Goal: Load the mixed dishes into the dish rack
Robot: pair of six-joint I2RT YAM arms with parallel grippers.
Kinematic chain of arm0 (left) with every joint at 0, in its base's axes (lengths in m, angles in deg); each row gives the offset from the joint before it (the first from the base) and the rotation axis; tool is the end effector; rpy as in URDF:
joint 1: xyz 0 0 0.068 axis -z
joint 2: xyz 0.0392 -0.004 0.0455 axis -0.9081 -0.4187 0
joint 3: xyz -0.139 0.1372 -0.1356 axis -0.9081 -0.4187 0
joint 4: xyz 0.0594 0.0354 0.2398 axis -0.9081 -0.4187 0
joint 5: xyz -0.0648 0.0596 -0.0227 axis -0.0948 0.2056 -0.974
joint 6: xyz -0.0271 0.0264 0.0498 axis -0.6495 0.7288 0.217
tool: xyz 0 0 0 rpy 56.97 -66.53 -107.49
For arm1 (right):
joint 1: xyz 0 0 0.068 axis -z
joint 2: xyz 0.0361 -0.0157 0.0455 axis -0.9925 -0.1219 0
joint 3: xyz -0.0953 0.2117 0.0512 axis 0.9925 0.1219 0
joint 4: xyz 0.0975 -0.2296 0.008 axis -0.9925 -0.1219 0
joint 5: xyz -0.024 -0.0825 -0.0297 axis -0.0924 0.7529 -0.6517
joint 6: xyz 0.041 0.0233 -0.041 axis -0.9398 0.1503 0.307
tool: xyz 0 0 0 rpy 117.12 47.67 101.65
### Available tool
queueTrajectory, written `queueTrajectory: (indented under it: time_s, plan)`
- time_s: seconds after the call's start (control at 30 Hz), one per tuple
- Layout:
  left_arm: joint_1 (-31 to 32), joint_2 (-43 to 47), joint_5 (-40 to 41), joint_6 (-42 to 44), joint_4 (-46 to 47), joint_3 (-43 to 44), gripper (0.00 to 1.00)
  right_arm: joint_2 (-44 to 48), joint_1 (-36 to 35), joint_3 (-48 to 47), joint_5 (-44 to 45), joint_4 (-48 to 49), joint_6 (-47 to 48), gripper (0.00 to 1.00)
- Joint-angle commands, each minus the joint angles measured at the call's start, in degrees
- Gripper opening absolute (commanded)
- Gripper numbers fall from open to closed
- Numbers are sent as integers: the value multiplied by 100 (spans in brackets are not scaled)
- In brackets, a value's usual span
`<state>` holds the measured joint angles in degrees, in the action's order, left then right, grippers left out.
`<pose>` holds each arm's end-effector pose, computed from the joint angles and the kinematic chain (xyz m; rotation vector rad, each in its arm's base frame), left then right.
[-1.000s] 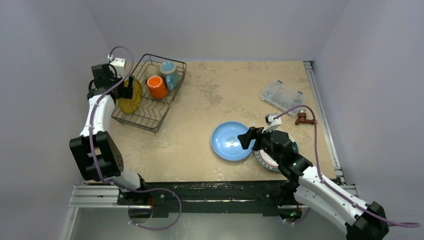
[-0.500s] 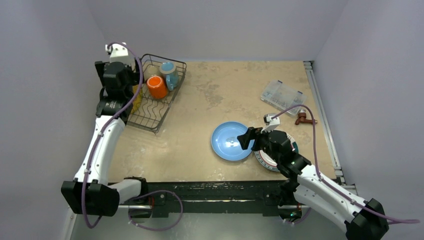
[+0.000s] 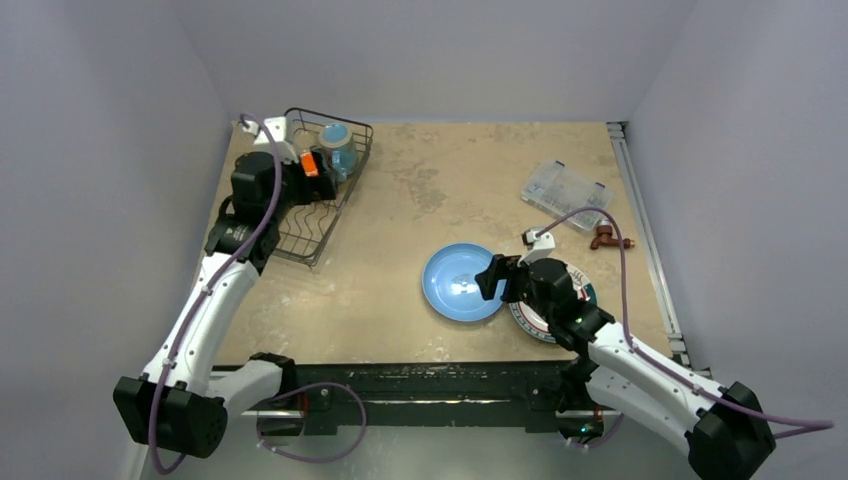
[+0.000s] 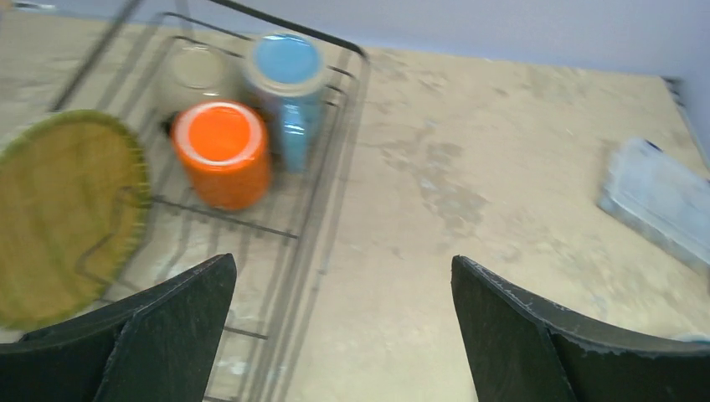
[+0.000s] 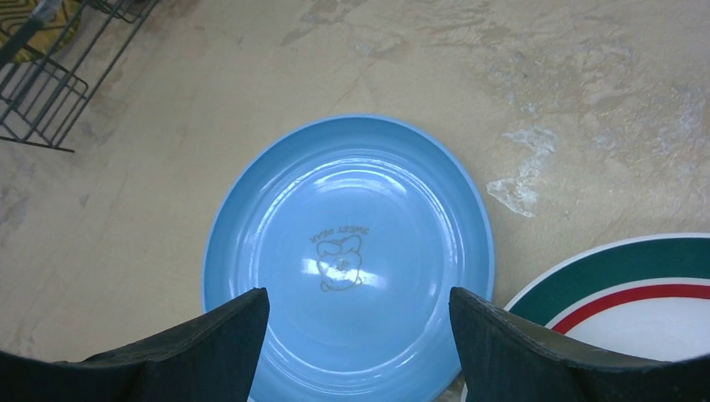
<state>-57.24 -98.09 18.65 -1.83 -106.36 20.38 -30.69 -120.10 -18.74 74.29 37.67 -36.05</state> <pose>0.2582 -0.0345 0.3358 -0.1900 1.8698 -0.2787 0.1657 0.1169 0.1804 -0.0611 2.0273 0.5944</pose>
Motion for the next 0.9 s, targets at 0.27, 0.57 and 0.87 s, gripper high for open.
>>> queueTrajectory:
  time_s: [0.27,0.57,0.87]
  plan:
    - [1922,-236,-167,224,-295,-2,100,-1798,-913,-1118,726,-362,206,80]
    - [1920,529,789,544,-489,-29,100,-4487,-3188,-3424,2594,-1906,1131,77]
    - [1919,928,1391,722,-340,-287,100,-5823,-3540,-4015,3448,-2326,1015,58]
